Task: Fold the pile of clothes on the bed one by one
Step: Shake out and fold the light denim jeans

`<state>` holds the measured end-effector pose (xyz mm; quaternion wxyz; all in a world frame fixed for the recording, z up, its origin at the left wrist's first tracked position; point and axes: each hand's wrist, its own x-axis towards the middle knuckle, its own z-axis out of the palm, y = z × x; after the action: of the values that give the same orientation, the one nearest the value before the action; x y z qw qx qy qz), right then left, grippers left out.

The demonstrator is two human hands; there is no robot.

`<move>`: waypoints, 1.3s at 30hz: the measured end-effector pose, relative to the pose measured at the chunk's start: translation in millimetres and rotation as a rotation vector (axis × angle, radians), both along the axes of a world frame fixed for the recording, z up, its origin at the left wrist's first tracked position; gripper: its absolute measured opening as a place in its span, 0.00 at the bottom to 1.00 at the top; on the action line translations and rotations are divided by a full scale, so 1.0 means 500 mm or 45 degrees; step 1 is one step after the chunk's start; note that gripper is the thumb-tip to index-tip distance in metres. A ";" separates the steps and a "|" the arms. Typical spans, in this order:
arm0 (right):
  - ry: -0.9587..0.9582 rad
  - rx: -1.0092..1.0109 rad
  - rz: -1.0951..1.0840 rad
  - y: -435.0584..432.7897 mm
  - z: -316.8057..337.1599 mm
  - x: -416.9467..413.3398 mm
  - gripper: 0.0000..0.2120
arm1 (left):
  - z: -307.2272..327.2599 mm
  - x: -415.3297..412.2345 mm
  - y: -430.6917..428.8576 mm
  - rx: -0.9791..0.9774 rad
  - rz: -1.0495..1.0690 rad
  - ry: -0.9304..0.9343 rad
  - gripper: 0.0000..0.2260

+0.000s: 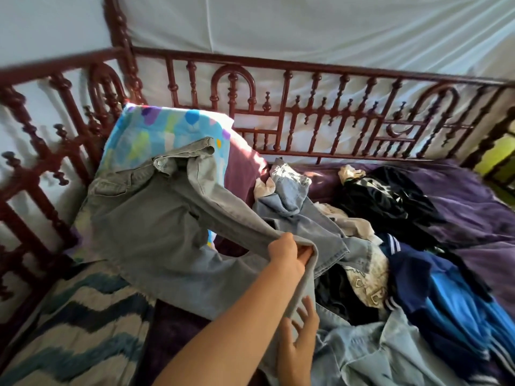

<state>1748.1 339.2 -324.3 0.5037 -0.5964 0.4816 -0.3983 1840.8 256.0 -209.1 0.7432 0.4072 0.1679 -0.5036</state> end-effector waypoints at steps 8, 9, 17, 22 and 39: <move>0.338 0.021 -0.092 -0.145 0.026 -0.086 0.20 | -0.047 -0.010 0.004 -0.018 -0.144 -0.076 0.15; 0.324 0.025 -0.072 -0.183 0.043 -0.111 0.20 | -0.049 -0.005 0.009 -0.003 -0.280 -0.183 0.14; 0.567 0.208 -0.219 -0.518 0.118 -0.218 0.12 | -0.203 -0.003 0.144 0.450 -0.689 -0.346 0.18; 1.429 -0.287 -0.095 -0.502 0.063 -0.159 0.18 | -0.311 0.034 0.259 0.705 -0.509 -0.180 0.18; 1.215 -0.103 0.864 -0.123 -0.218 0.043 0.16 | -0.489 0.176 0.244 0.782 -0.047 0.022 0.19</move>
<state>1769.5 277.7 -433.4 0.3073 -0.8493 0.4217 0.0799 1928.7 377.9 -453.7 0.5747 0.6115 0.3111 -0.4461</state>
